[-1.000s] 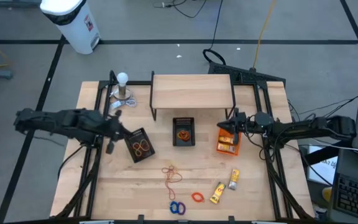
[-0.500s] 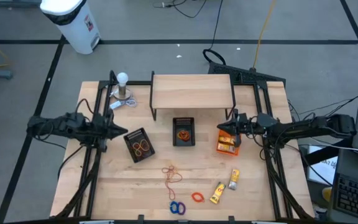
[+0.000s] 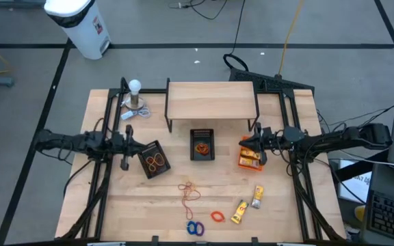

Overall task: Pick & Place Office Desk Supplies
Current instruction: Put the red spring keychain into right black basket

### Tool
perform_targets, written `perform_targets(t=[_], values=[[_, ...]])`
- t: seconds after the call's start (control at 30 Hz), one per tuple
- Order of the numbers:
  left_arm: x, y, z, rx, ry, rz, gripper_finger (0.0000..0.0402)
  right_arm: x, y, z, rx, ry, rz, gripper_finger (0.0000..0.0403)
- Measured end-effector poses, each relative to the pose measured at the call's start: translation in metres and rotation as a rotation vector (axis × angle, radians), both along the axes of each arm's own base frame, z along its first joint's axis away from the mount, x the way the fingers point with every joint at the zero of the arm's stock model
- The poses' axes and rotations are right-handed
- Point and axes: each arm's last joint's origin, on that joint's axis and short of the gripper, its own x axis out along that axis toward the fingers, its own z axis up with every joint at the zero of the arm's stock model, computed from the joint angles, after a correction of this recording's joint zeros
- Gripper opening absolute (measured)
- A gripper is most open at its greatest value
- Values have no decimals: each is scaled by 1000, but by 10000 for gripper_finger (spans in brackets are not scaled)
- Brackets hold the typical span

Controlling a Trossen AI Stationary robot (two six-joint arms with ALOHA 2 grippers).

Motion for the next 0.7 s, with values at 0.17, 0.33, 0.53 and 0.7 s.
perform_targets(t=[0.17,0.33,0.53,0.7], values=[[1,-1,-2,54,-37,-11,3,0,1,0,-25,0,11,4],[1,-1,-2,44,-34,-10,8,0,0,1,8,-9,8,4],[1,0,-2,18,-33,21,20,1,2,4,-12,-28,18,1],[1,1,-2,51,-33,34,21,25,11,35,-26,85,83,1]])
